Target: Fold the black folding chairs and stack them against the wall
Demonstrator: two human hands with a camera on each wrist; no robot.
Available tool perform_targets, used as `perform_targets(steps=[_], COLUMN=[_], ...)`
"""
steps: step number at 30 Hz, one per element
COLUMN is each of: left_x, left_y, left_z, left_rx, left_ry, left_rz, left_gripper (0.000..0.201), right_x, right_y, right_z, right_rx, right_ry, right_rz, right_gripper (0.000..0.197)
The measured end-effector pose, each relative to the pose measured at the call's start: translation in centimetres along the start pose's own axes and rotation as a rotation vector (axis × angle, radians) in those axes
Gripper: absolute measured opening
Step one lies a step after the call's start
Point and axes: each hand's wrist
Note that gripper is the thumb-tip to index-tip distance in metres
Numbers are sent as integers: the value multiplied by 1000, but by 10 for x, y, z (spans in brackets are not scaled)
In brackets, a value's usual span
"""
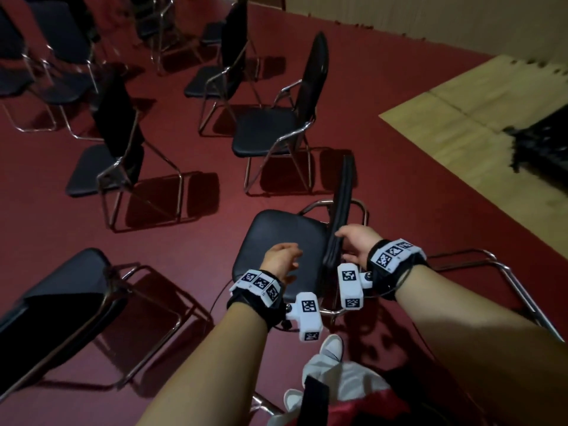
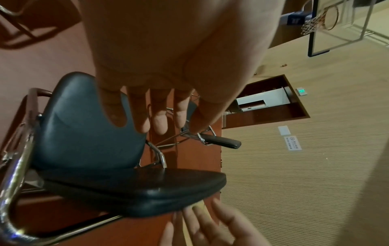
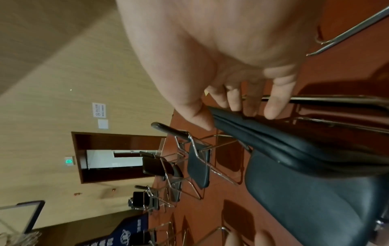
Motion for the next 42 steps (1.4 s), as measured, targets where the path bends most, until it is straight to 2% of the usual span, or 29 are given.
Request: perform_targets(steps=[4, 7, 14, 16, 18, 21, 24, 27, 34, 40, 42], left_x=[14, 27, 63, 87, 136, 150, 121, 125, 198, 281, 308], left_y=[17, 25, 35, 25, -5, -16, 10, 19, 10, -13, -21], left_z=[-5, -15, -55, -67, -81, -89, -93, -107, -171, -236, -253], left_rx=[87, 140, 170, 179, 205, 298, 417, 431, 467, 368, 317], left_ry=[-26, -36, 136, 188, 248, 346, 395, 422, 432, 308, 279], left_rz=[-8, -17, -22, -21, -29, -29, -30, -61, -114, -192, -233], left_gripper=[20, 34, 63, 79, 88, 84, 72, 64, 62, 75, 72], right_x=[4, 7, 31, 41, 50, 60, 71, 81, 107, 141, 158], right_y=[-13, -19, -34, -35, -33, -27, -21, -16, -20, -15, -7], right_z=[31, 51, 96, 106, 113, 119, 128, 142, 187, 262, 290], right_rx=[-26, -22, -109, -127, -151, -174, -191, -189, -153, -142, -130], right_ry=[-92, -181, -331, -333, -328, -325, -313, -291, -195, -12, 15], right_rz=[-21, -23, 13, 24, 47, 80, 120, 157, 240, 324, 349], right_gripper=[22, 28, 39, 41, 41, 42, 43, 43, 46, 39, 33])
Point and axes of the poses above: each hand's wrist, its own x-axis towards the middle knuckle, its own z-axis out of the palm, y = z × x, and after that the axes turned 4 degrees about y, right-handed
